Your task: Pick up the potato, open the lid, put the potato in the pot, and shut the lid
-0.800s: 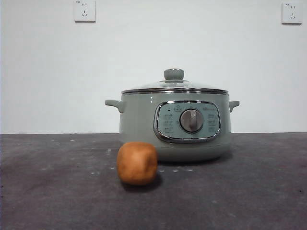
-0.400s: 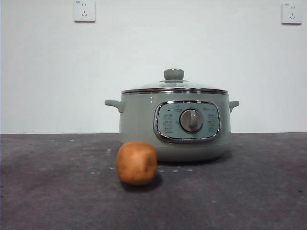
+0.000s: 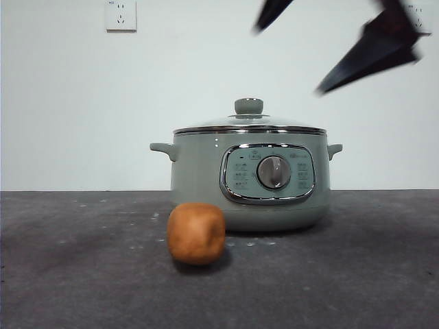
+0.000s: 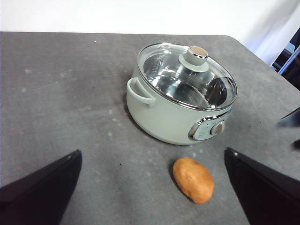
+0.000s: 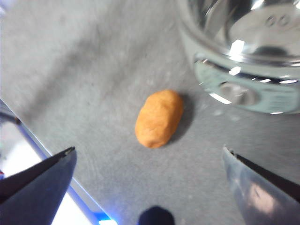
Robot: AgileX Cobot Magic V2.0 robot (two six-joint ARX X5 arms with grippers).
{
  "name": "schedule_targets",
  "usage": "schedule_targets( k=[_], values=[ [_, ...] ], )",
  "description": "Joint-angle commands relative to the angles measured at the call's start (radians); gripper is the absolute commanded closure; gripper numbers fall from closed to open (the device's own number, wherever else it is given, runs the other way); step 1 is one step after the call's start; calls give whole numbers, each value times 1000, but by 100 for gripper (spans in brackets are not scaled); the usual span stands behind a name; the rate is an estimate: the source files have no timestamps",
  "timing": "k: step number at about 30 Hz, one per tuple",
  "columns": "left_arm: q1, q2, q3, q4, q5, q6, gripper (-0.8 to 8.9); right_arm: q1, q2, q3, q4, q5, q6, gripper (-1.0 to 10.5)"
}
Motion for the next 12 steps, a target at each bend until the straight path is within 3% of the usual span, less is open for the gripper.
schedule_targets(
  k=[1,12],
  values=[
    [0,1,2,5,2,1,207,87,106,3,60,78,70,257],
    [0,28,2,5,-1,1,207,245,434,3,246,238,189,257]
  ],
)
